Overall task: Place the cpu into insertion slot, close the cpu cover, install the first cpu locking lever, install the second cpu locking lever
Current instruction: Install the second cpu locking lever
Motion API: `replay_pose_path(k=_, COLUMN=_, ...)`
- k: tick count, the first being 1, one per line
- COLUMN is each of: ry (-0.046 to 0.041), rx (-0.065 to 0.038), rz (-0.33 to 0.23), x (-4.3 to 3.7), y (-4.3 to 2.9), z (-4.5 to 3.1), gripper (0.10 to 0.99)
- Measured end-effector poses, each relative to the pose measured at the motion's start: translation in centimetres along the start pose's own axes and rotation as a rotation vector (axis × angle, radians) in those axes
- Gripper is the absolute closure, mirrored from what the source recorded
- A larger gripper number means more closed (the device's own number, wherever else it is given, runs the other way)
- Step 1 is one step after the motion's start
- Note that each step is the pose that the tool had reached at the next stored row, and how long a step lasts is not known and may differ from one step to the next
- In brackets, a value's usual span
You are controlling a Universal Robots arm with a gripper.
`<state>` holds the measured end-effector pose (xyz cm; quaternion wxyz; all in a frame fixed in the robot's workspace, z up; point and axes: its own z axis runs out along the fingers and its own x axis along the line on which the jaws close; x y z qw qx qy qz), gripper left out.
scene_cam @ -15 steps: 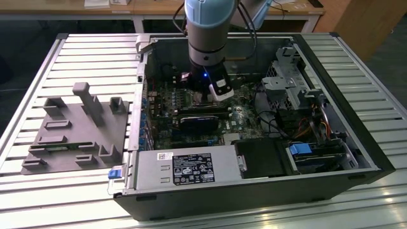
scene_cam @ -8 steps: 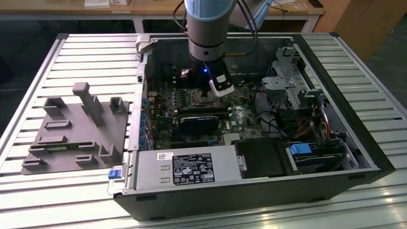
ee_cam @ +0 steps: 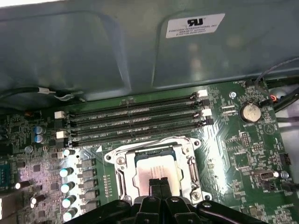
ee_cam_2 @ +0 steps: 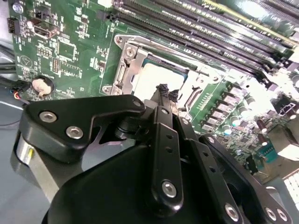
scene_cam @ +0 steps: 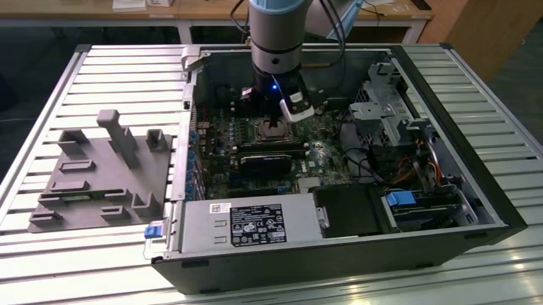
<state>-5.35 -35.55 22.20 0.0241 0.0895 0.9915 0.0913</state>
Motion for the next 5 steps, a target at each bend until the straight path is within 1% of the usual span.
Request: replay_pose_path(k=5, ry=-0.0003, rx=0.001, rz=0.000, x=0.00, y=0.00, z=0.00, gripper=0.984)
